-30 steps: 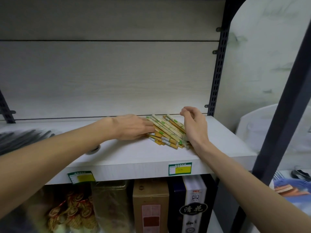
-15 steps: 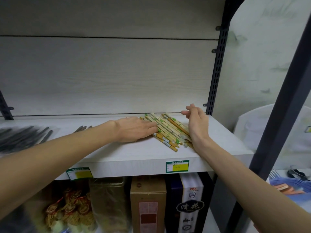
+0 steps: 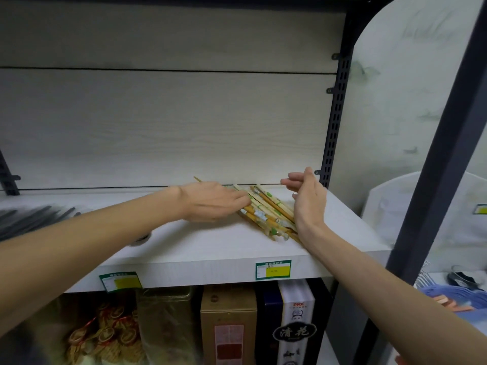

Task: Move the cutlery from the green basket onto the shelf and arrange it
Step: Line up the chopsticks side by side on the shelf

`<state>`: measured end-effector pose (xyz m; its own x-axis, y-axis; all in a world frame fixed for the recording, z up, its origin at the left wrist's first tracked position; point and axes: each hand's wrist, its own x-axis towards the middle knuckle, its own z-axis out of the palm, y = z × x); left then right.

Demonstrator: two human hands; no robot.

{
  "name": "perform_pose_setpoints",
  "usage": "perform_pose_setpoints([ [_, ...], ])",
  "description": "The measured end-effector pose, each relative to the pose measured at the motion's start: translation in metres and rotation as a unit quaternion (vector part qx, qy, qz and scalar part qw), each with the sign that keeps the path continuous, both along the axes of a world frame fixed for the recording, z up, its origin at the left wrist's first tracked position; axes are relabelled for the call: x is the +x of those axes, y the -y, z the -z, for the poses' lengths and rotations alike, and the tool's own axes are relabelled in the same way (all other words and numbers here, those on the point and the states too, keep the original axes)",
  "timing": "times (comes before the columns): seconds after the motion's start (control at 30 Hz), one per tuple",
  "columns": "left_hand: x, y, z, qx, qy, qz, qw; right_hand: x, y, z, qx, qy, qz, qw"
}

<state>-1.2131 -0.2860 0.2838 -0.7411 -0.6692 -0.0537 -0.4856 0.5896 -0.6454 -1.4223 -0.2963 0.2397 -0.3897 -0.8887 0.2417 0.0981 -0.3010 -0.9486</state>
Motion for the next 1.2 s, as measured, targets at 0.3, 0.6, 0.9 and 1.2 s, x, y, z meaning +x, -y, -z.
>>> perform_pose_setpoints([
  [0.3,0.009,-0.001,-0.010,0.054,-0.517,0.023,0.854,-0.001,0.005,-0.003,0.012,0.052,0.007,0.999],
  [0.6,-0.007,0.008,0.007,0.111,-0.807,0.043,0.578,0.012,0.000,-0.002,-0.028,-0.057,-0.029,0.998],
  [0.9,0.002,0.012,-0.011,0.239,-0.816,0.029,0.525,0.018,-0.003,0.001,-0.036,-0.126,-0.063,0.989],
  [1.2,0.009,0.022,-0.016,0.274,-0.824,-0.040,0.495,0.016,-0.002,0.002,-0.020,-0.135,-0.076,0.988],
])
